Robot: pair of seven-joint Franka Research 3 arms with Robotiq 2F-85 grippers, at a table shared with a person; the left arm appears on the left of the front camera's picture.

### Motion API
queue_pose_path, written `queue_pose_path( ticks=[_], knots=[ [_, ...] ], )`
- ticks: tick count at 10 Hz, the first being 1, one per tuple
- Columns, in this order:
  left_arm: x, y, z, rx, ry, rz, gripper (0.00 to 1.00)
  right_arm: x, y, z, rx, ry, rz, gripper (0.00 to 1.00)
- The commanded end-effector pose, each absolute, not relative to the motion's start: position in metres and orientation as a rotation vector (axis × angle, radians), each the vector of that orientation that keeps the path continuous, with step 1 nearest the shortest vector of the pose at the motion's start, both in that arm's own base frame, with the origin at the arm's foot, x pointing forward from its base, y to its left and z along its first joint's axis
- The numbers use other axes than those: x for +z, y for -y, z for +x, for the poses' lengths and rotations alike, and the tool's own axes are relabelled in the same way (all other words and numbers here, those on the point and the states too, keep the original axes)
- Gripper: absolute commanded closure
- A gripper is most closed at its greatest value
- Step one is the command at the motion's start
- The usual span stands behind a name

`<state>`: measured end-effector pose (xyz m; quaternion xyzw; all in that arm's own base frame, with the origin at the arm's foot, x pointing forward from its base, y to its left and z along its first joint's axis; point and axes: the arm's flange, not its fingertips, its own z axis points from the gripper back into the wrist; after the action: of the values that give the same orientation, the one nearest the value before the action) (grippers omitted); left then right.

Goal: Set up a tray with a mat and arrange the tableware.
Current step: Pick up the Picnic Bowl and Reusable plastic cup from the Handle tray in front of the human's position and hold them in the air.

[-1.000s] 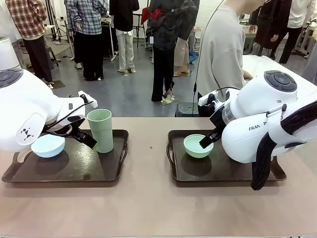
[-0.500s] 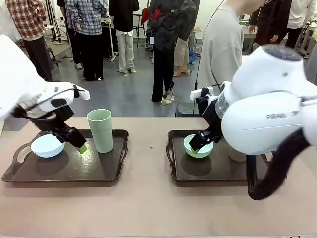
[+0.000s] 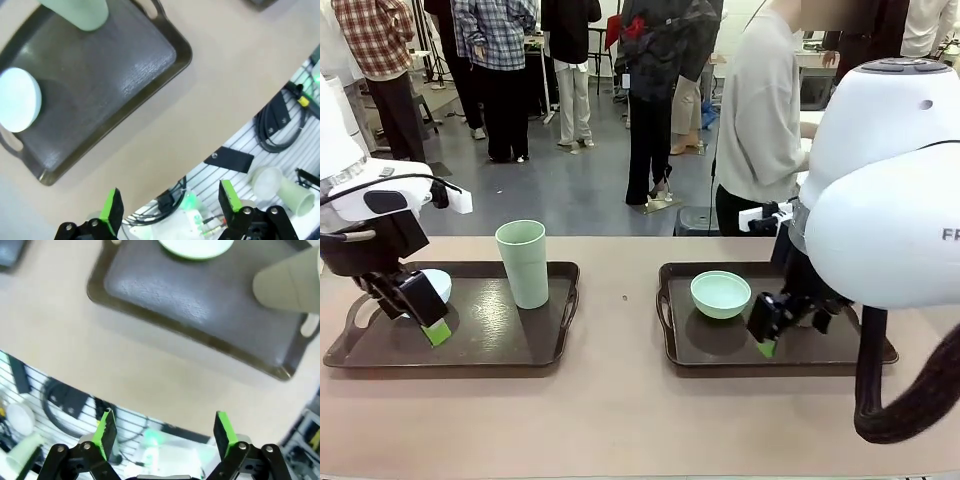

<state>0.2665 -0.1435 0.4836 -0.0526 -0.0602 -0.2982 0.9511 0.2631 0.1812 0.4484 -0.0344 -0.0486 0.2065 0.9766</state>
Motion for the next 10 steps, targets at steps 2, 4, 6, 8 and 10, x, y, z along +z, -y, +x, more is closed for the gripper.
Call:
queue_pose_path(
  ticks=[2, 4, 6, 8, 10],
  knots=[
    [0.479, 0.142, 0.271, -0.609, 0.11, -0.123, 0.0, 0.446, -0.184, 0.272, 0.402, 0.12, -0.016, 0.0],
    [0.479, 0.142, 0.271, -0.609, 0.11, -0.123, 0.0, 0.446, -0.184, 0.272, 0.402, 0.12, -0.016, 0.0],
    [0.488, 0.114, 0.266, -0.567, 0.124, -0.139, 0.0, 0.465, -0.15, 0.26, 0.357, 0.126, 0.022, 0.0],
    [0.496, 0.058, 0.263, -0.538, 0.128, -0.358, 0.0, 0.489, -0.083, 0.239, 0.268, 0.184, 0.223, 0.0],
    [0.51, 0.026, 0.251, -0.493, 0.225, -0.566, 0.0, 0.499, -0.029, 0.222, 0.217, 0.255, 0.544, 0.0]
  ],
)
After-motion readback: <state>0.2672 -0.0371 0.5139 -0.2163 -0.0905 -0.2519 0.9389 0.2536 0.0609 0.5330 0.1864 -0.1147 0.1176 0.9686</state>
